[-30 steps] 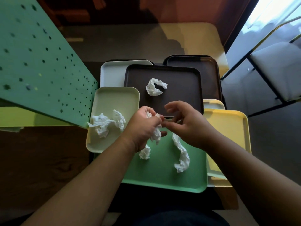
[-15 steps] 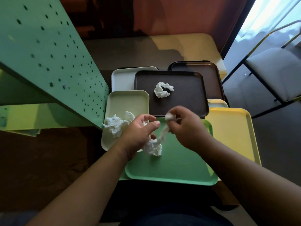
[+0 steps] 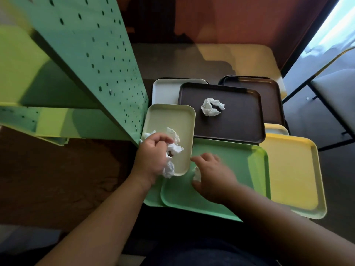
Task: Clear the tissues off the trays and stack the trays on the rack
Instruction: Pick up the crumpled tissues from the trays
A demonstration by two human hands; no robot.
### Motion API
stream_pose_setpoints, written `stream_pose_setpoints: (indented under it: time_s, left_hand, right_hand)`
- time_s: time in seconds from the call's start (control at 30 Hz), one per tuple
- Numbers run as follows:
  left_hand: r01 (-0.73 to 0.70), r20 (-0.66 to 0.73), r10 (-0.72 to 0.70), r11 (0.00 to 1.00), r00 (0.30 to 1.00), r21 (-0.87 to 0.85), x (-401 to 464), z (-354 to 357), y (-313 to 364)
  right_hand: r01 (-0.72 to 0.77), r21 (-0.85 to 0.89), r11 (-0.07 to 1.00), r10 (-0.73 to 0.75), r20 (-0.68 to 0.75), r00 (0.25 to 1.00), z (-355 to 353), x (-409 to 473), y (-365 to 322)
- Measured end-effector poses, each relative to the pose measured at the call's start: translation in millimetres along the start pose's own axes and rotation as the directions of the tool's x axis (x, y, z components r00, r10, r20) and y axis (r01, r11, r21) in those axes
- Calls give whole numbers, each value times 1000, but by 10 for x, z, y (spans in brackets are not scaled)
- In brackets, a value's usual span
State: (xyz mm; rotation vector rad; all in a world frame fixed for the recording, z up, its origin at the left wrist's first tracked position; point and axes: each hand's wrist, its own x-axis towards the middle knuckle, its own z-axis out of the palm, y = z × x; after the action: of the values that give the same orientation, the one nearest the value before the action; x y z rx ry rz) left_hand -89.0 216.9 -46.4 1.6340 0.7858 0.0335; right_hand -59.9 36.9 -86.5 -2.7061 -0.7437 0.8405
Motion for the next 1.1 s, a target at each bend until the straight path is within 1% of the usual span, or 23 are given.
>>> stream_pose_setpoints:
  time_s: [0.03,0.07,0.1,0.17,0.23,0.27,0.3,0.33,0.4,0.43,0.5,0.53,0.57,0.63,0.7,0.8,0.87,0.93,1.0,1.03,1.07,1.1]
  left_hand:
    - [22,1,-22,1000,1000,-13,8,-28,-13]
    - [40,18,-39,999,999,-35,15,-50,-32]
    - [46,39,-45,998,998,-40,21,-66,-53]
    - [27,68,-25,999,997,-21,19,-81,-111]
    - [1,79,-1,1000,997,-2,-4,-73,-179]
    - [-1,93,1,1000,996,0,-25,-65,-204]
    - [10,127,-9,1000,992,-10,-50,-57,-226]
    - [34,176,-26,998,984,-44,-83,-49,-227]
    - [80,270,-43,988,962,-130,-138,-24,-220]
    - [73,275,-28,985,961,-156,-156,-7,-224]
    - [30,179,-12,994,984,-102,-168,8,-238]
    - [28,131,-19,997,991,-69,-169,5,-258]
    - [41,104,-36,998,994,-48,-166,-6,-285]
    - [87,76,-86,996,993,-12,-161,-54,-353]
    - [122,28,-122,992,992,15,-150,-98,-405]
    - [139,-52,-138,990,989,18,-155,-158,-436]
    - [152,-74,-151,988,986,2,-149,-206,-458]
    - [148,-65,-148,989,987,-17,-132,-255,-491]
    - [133,-31,-136,987,990,-88,-111,-285,-513]
    - [131,0,-132,982,991,-136,-93,-292,-509]
    - [144,41,-139,970,989,-197,-81,-299,-529]
    - [160,82,-144,953,986,-258,-77,-297,-554]
  right_hand:
    - [2,-79,997,2,49,999,54,-2,24]
    - [-7,-95,995,13,61,998,79,1,44]
    - [-29,-59,998,31,33,999,85,11,59]
    - [-56,104,993,65,-80,995,53,29,66]
    - [31,293,956,41,-237,971,-77,39,-7]
    - [95,380,920,25,-299,954,-168,33,-73]
    - [149,459,876,12,-331,944,-260,26,-156]
    - [192,527,828,-6,-334,943,-349,18,-248]
    - [218,595,774,-74,-258,963,-474,32,-400]
    - [216,613,760,-114,-202,973,-513,48,-460]
    - [183,657,732,-139,-120,983,-558,122,-526]
    - [160,663,731,-114,-112,987,-560,189,-543]
    - [141,624,769,-74,-133,988,-552,277,-555]
    - [107,403,909,-21,-212,977,-510,481,-562]
    - [54,215,975,-11,-196,981,-439,680,-579]
    - [-11,26,1000,14,-87,996,-329,873,-600]
    - [-25,-36,999,23,-71,997,-291,939,-592]
    - [-32,18,999,34,-101,994,-320,949,-610]
    - [-33,159,987,56,-138,989,-398,879,-661]
    - [-17,238,971,49,-127,991,-455,814,-703]
    - [10,300,954,10,-65,998,-497,750,-761]
    - [41,350,936,-54,27,998,-534,683,-813]
